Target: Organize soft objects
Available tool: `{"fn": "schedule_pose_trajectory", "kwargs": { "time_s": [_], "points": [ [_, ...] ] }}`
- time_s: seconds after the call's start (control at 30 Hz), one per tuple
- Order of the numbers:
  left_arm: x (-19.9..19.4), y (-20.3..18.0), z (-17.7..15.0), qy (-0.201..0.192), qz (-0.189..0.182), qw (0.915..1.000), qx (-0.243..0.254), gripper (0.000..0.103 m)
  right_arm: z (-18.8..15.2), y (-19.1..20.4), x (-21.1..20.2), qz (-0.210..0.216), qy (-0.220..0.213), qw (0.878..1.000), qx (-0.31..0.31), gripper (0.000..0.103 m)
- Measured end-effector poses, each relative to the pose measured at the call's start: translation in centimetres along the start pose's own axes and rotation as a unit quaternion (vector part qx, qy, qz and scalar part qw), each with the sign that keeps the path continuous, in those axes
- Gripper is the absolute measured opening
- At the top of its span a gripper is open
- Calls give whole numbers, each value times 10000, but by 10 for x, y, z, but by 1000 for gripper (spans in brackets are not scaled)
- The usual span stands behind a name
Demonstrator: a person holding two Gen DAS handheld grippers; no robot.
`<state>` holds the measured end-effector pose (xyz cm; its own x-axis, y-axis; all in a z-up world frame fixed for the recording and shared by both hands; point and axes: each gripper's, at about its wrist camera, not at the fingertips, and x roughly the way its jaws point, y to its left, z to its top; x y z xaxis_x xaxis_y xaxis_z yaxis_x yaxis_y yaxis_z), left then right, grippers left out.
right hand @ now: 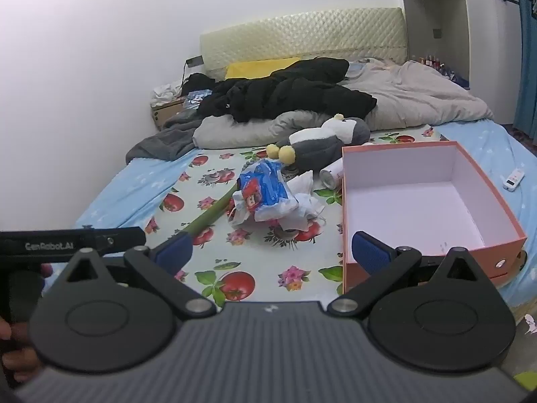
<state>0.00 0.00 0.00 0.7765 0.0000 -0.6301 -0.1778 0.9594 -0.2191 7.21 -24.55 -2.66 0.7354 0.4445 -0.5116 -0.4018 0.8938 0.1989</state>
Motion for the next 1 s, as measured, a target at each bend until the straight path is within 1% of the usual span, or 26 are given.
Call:
{"fn": "schedule_pose_trajectory", "kwargs": {
  "time_s": [0.1,0.3,0.37,0.53,0.57,0.73,1.0],
  "points": [
    [-1,0,0,-77,-5,10000,-2,102,1,-1,-1,-21,16,10000,-34,103],
    [-4,6,3,-95,-53,9999,-30,102,1,1,0,-54,41,10000,-49,103],
    [-8,1,3,-147,-53,9999,-7,102,-1,3,1,-51,25,10000,-32,103],
    [-14,2,8,-104,-105,9999,37,102,3,7,-4,-98,49,9999,-73,103],
    [-7,-2,2,-83,-74,9999,100,102,2,4,-5,-95,44,9999,-59,103],
    [-2,-5,-2,-15,-89,9999,121,102,1,0,-6,-118,40,9999,-5,103],
    [-1,-9,-3,-27,-121,9998,183,102,1,-1,-9,-160,3,9999,-10,103]
  ]
}}
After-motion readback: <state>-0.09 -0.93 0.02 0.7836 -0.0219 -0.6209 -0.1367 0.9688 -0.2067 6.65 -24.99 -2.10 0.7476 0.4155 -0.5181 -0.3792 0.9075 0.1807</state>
